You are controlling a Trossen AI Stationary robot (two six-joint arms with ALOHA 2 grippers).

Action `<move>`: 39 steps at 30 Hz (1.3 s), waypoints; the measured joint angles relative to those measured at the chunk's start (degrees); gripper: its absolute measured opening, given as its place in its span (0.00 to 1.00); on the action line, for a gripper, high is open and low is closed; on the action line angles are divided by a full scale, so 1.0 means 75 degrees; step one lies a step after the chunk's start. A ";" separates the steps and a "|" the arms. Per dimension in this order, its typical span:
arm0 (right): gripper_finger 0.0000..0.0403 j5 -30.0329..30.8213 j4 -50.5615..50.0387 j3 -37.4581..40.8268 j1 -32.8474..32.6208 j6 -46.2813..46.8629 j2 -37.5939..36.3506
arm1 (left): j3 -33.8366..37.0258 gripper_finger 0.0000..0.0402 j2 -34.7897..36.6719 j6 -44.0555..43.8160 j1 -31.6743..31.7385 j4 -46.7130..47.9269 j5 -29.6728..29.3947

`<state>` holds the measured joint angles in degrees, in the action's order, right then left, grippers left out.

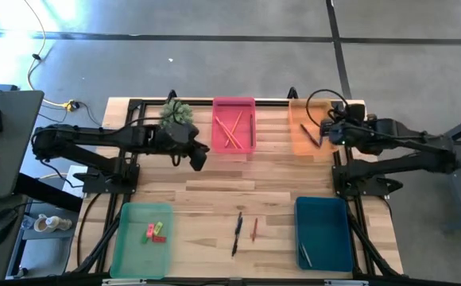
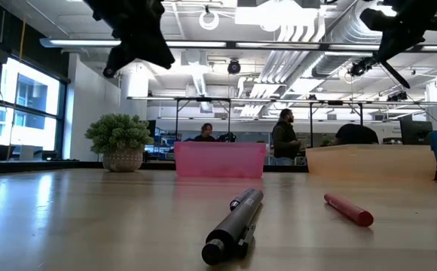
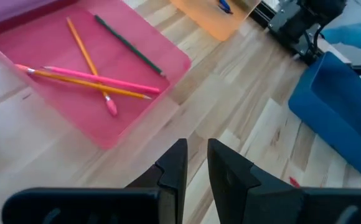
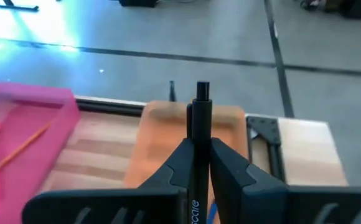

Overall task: Sort crayons/erasers/pens/pencils in bins
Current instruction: Put the right black pen into the orange bin

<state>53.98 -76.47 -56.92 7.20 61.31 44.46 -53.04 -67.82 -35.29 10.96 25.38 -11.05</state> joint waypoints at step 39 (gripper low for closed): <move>0.06 -0.3689 0.5844 0.3172 0.4730 -0.6288 0.1454 | 0.0003 0.28 -0.0632 -0.1308 0.0000 -0.0105 -0.0085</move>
<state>26.30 -32.64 -33.12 42.68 14.15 55.36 -53.01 -72.55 -45.10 10.96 24.60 -11.68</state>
